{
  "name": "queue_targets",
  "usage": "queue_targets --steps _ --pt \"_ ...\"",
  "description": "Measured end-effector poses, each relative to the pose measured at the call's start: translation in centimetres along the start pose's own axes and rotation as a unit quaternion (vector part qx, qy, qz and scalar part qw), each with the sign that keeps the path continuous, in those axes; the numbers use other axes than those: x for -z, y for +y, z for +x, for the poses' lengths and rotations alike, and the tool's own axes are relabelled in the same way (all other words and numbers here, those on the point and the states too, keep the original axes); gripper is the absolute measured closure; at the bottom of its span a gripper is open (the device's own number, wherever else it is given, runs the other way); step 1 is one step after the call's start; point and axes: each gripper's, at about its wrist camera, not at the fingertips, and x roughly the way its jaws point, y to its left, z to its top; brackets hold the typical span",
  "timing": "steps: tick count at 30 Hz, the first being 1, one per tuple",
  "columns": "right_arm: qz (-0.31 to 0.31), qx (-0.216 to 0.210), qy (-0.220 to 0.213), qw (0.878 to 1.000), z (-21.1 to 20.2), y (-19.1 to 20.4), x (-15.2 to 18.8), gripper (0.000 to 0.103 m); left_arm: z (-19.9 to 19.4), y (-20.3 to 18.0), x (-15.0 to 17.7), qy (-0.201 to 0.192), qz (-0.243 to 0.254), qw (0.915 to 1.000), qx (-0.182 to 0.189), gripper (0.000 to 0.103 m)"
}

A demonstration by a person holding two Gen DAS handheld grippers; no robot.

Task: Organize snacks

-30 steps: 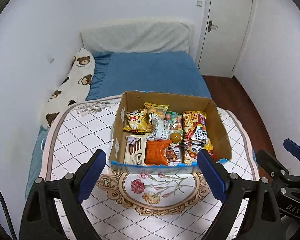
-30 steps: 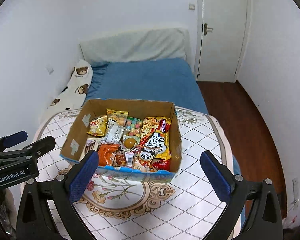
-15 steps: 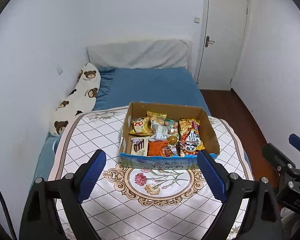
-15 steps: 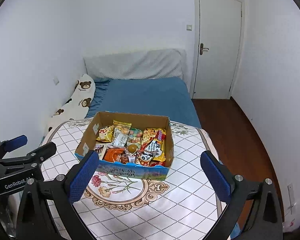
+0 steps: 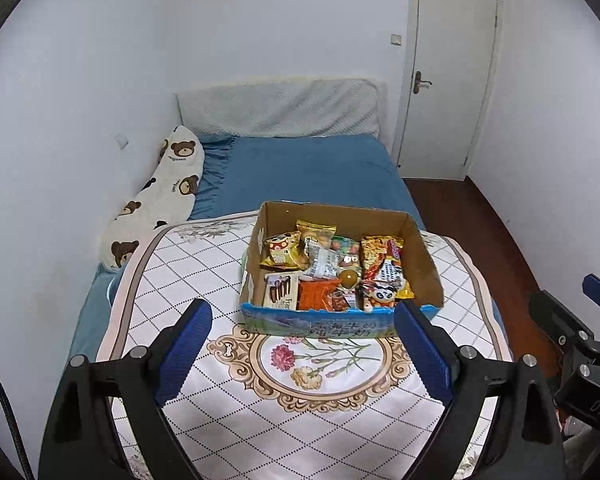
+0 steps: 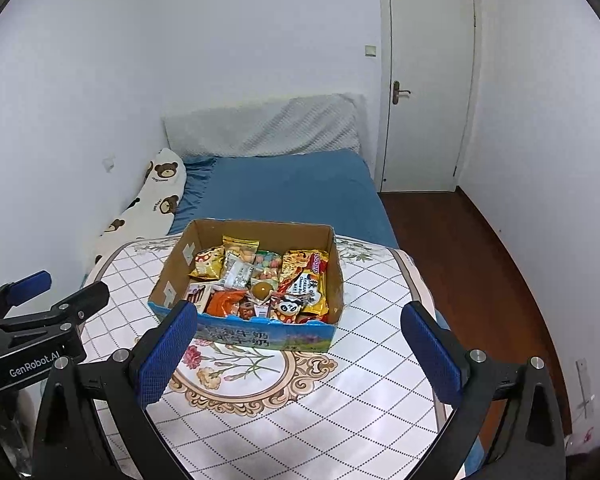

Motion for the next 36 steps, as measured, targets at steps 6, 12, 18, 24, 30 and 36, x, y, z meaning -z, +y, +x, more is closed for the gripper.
queue_targets --steps 6,12,18,24,30,36 --pt "0.007 0.018 0.008 1.0 3.5 -0.3 -0.2 0.0 2.8 -0.1 -0.6 0.002 0.005 1.0 -0.002 0.0" --pt "0.009 0.03 0.013 0.999 6.3 -0.4 -0.7 0.0 5.1 -0.1 -1.0 0.006 0.004 0.9999 -0.012 0.0" --pt "0.009 0.035 0.022 0.999 8.2 -0.3 -0.8 0.0 6.9 -0.1 -1.2 0.015 0.003 0.9997 -0.02 0.0" --pt "0.006 0.035 0.031 0.999 9.4 -0.2 -0.6 0.0 8.0 -0.1 -1.1 0.026 0.002 0.9994 -0.022 0.0" --pt "0.007 0.037 0.04 0.998 10.0 -0.3 -0.3 0.0 8.4 -0.3 -1.0 0.033 0.005 0.9993 -0.02 0.0" --pt "0.009 0.038 0.043 0.998 10.2 -0.4 -0.2 0.0 8.3 -0.4 -0.9 0.032 0.005 0.9993 -0.019 0.0"
